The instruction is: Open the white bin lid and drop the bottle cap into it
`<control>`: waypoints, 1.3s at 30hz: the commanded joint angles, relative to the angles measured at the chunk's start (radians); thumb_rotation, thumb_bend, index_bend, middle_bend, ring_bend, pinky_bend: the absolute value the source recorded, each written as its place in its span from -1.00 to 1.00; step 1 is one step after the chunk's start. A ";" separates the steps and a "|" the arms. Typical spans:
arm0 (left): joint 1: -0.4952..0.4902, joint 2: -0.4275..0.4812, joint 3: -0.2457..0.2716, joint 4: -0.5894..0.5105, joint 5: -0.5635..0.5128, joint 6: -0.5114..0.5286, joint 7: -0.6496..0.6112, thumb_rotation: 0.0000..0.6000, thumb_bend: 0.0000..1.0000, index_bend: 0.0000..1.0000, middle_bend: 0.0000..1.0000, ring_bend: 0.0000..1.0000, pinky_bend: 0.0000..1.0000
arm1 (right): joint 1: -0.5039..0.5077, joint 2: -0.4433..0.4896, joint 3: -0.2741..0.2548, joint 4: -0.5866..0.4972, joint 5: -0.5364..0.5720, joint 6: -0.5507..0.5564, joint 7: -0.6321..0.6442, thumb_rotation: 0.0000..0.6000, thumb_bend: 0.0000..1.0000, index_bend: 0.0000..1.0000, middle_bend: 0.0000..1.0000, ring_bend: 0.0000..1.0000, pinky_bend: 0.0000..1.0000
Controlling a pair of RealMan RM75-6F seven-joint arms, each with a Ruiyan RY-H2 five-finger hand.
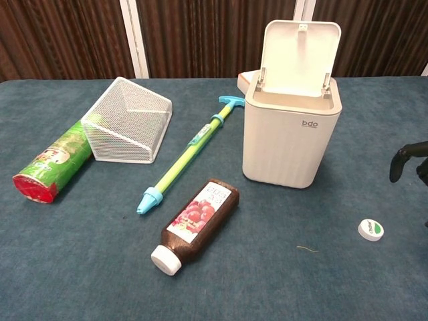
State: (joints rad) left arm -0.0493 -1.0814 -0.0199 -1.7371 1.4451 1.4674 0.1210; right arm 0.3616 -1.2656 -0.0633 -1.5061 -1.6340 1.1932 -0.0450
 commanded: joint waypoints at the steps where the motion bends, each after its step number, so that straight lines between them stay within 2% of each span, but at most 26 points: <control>1: 0.000 0.000 0.000 0.000 0.000 -0.001 0.000 1.00 -0.01 -0.23 -0.57 -0.47 -0.14 | 0.035 -0.013 0.014 -0.020 0.057 -0.086 -0.094 1.00 -0.43 0.05 0.77 0.74 0.69; 5: -0.001 0.001 -0.001 0.000 0.000 -0.002 -0.003 1.00 -0.01 -0.23 -0.57 -0.47 -0.14 | 0.052 -0.037 0.026 -0.018 0.101 -0.137 -0.150 1.00 -0.36 0.05 0.77 0.74 0.69; 15: 0.001 0.002 -0.001 0.002 0.000 0.000 -0.011 1.00 -0.01 -0.23 -0.57 -0.47 -0.14 | 0.074 -0.075 0.022 -0.003 0.127 -0.193 -0.164 1.00 -0.31 0.04 0.77 0.74 0.69; 39: 0.000 0.002 -0.001 0.003 -0.003 -0.002 -0.013 1.00 -0.01 -0.23 -0.57 -0.47 -0.14 | 0.083 -0.130 0.008 0.057 0.139 -0.213 -0.167 1.00 -0.27 0.05 0.77 0.74 0.69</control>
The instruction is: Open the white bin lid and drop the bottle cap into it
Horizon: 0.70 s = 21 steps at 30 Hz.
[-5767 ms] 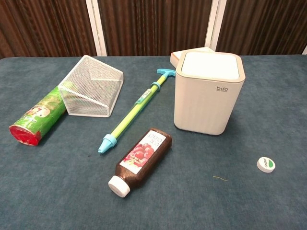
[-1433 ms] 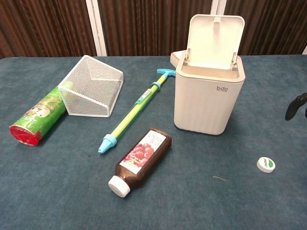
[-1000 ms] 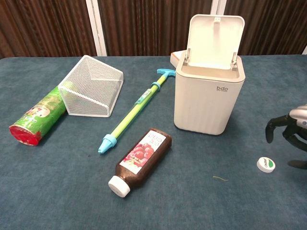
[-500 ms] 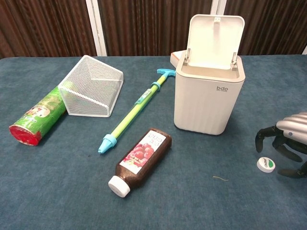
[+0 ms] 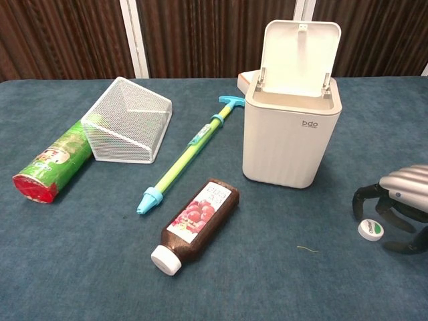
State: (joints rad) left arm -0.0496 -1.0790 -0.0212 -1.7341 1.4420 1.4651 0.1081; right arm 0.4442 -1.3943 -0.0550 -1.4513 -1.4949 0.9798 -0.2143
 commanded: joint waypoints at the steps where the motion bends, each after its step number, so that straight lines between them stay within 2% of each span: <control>1: 0.000 0.000 0.000 0.000 0.000 0.000 0.001 1.00 -0.01 -0.23 -0.57 -0.47 -0.14 | 0.001 -0.002 0.000 0.003 0.000 0.000 0.003 1.00 -0.25 0.06 0.77 0.74 0.69; 14: 0.001 0.001 0.001 -0.001 0.001 0.001 0.001 1.00 -0.01 -0.23 -0.57 -0.47 -0.14 | -0.001 -0.003 -0.004 0.012 0.007 0.004 0.000 1.00 -0.12 0.33 0.77 0.74 0.69; 21: 0.001 0.001 0.001 -0.001 0.000 0.001 -0.004 1.00 -0.01 -0.23 -0.57 -0.47 -0.14 | -0.021 0.042 0.010 -0.032 -0.029 0.094 0.031 1.00 -0.10 0.36 0.77 0.74 0.69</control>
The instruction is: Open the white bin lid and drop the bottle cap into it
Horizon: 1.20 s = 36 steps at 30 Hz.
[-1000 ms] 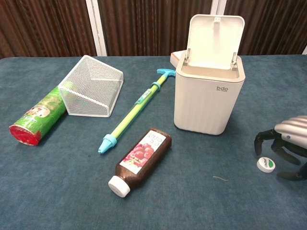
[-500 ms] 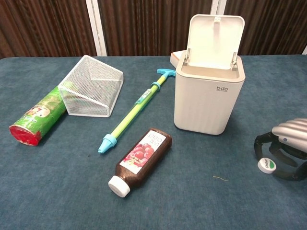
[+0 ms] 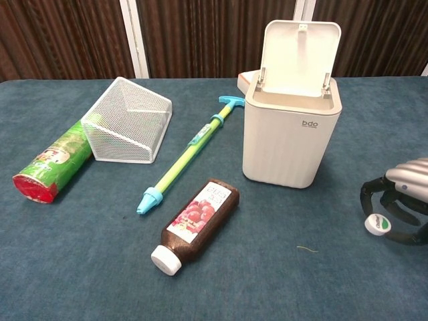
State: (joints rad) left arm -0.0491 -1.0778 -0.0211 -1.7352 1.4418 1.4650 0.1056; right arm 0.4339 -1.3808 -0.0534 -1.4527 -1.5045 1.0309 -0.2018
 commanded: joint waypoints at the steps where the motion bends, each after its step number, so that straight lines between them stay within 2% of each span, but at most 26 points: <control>1: 0.000 0.000 0.001 0.000 0.001 0.001 -0.001 1.00 -0.01 -0.23 -0.57 -0.47 -0.14 | -0.014 0.041 0.013 -0.045 -0.027 0.061 0.026 1.00 -0.10 0.36 0.77 0.74 0.69; 8: -0.001 -0.002 0.002 -0.001 0.003 -0.002 0.009 1.00 -0.01 -0.23 -0.57 -0.47 -0.14 | -0.028 0.154 0.074 -0.187 -0.054 0.185 0.048 1.00 -0.10 0.36 0.77 0.74 0.69; 16: -0.003 -0.004 0.002 0.000 -0.001 -0.005 0.016 1.00 -0.01 -0.23 -0.57 -0.47 -0.14 | 0.024 0.224 0.190 -0.325 0.032 0.174 -0.004 1.00 -0.10 0.34 0.77 0.74 0.69; 22: -0.002 -0.003 0.001 -0.002 -0.002 -0.003 0.020 1.00 -0.01 -0.23 -0.57 -0.47 -0.14 | 0.093 0.181 0.260 -0.346 0.123 0.121 -0.071 1.00 -0.07 0.33 0.77 0.75 0.69; 29: -0.001 0.000 -0.002 -0.002 -0.012 -0.004 0.020 1.00 -0.01 -0.23 -0.57 -0.47 -0.14 | 0.193 0.058 0.326 -0.270 0.244 0.076 -0.213 1.00 -0.02 0.32 0.77 0.75 0.69; 33: 0.002 0.003 -0.004 -0.003 -0.017 0.000 0.016 1.00 -0.01 -0.23 -0.57 -0.47 -0.14 | 0.222 0.016 0.340 -0.258 0.299 0.062 -0.233 1.00 -0.03 0.27 0.78 0.75 0.69; 36: 0.004 0.006 -0.005 -0.004 -0.017 0.004 0.011 1.00 -0.01 -0.23 -0.57 -0.47 -0.14 | 0.229 0.012 0.327 -0.254 0.309 0.050 -0.235 1.00 -0.03 0.14 0.77 0.75 0.69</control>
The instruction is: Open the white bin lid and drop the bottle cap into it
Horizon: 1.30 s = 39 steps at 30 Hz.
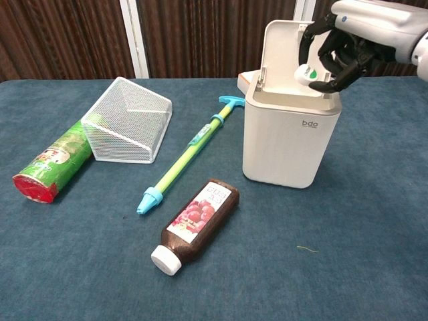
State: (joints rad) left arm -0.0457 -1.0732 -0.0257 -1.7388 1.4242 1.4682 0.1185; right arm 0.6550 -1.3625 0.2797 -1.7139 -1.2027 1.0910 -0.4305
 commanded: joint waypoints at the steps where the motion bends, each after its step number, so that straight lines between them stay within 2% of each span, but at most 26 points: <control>1: 0.001 0.002 0.000 -0.001 0.002 0.002 -0.004 1.00 -0.01 -0.23 -0.57 -0.47 -0.14 | 0.007 -0.006 -0.014 0.011 0.000 -0.009 -0.006 1.00 -0.03 0.06 0.77 0.75 0.69; 3: 0.002 0.002 0.001 -0.001 0.004 0.003 -0.006 1.00 -0.01 -0.23 -0.57 -0.47 -0.14 | 0.004 -0.006 -0.024 0.017 -0.015 0.001 -0.003 1.00 -0.10 -0.07 0.77 0.75 0.69; 11: -0.001 0.000 0.002 0.001 0.003 -0.004 -0.001 1.00 -0.01 -0.23 -0.57 -0.46 -0.14 | -0.043 0.047 -0.073 -0.004 -0.103 0.074 0.015 1.00 -0.65 -0.38 0.77 0.70 0.68; 13: -0.001 0.000 0.002 0.000 0.003 -0.004 -0.002 1.00 -0.01 -0.23 -0.57 -0.46 -0.14 | -0.067 0.071 -0.093 -0.024 -0.140 0.101 0.039 1.00 -0.69 -0.40 0.66 0.64 0.64; 15: -0.001 0.000 0.002 0.000 0.005 -0.004 -0.002 1.00 -0.01 -0.23 -0.57 -0.46 -0.14 | -0.105 0.096 -0.118 -0.050 -0.187 0.150 0.079 1.00 -0.69 -0.39 0.48 0.52 0.56; 18: -0.002 -0.002 0.004 -0.001 0.008 -0.006 -0.001 1.00 -0.01 -0.23 -0.57 -0.46 -0.14 | -0.168 0.135 -0.167 -0.071 -0.266 0.227 0.120 1.00 -0.69 -0.32 0.19 0.18 0.32; 19: -0.003 -0.002 0.005 -0.001 0.009 -0.007 0.000 1.00 -0.01 -0.23 -0.57 -0.46 -0.14 | -0.187 0.148 -0.185 -0.071 -0.290 0.248 0.128 1.00 -0.66 -0.30 0.07 -0.02 0.15; 20: -0.003 -0.003 0.006 -0.001 0.010 -0.008 0.003 1.00 -0.01 -0.23 -0.57 -0.46 -0.14 | -0.213 0.167 -0.209 -0.074 -0.318 0.274 0.135 1.00 -0.62 -0.28 0.00 -0.14 0.04; 23: -0.003 -0.002 0.006 -0.003 0.011 -0.008 0.005 1.00 -0.01 -0.23 -0.57 -0.46 -0.14 | -0.268 0.217 -0.266 -0.067 -0.386 0.323 0.177 1.00 -0.42 -0.37 -0.34 -0.67 -0.56; 25: -0.001 -0.002 0.003 -0.004 0.009 -0.002 0.005 1.00 -0.01 -0.23 -0.57 -0.46 -0.14 | -0.309 0.233 -0.292 -0.041 -0.427 0.377 0.226 1.00 -0.39 -0.46 -0.47 -0.82 -0.76; 28: 0.000 -0.003 0.002 -0.006 0.008 0.002 0.004 1.00 -0.01 -0.23 -0.57 -0.46 -0.14 | -0.366 0.242 -0.313 0.018 -0.462 0.457 0.292 1.00 -0.37 -0.57 -0.57 -0.92 -0.85; 32: -0.001 -0.005 0.004 -0.005 0.008 -0.002 0.016 1.00 -0.01 -0.23 -0.57 -0.46 -0.14 | -0.415 0.225 -0.309 0.103 -0.428 0.495 0.378 1.00 -0.29 -0.63 -0.62 -0.96 -0.85; 37: -0.002 -0.007 0.002 -0.005 0.000 -0.005 0.027 1.00 -0.01 -0.23 -0.57 -0.46 -0.14 | -0.421 0.206 -0.311 0.199 -0.360 0.410 0.517 1.00 -0.18 -0.69 -0.68 -1.00 -0.86; 39: -0.003 -0.008 0.000 -0.003 -0.003 -0.005 0.030 1.00 -0.01 -0.23 -0.57 -0.46 -0.14 | -0.415 0.207 -0.315 0.227 -0.352 0.374 0.535 1.00 -0.16 -0.73 -0.73 -1.00 -0.86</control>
State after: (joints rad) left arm -0.0485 -1.0812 -0.0250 -1.7424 1.4213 1.4630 0.1482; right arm 0.2423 -1.1496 -0.0292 -1.5207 -1.5804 1.5111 0.0708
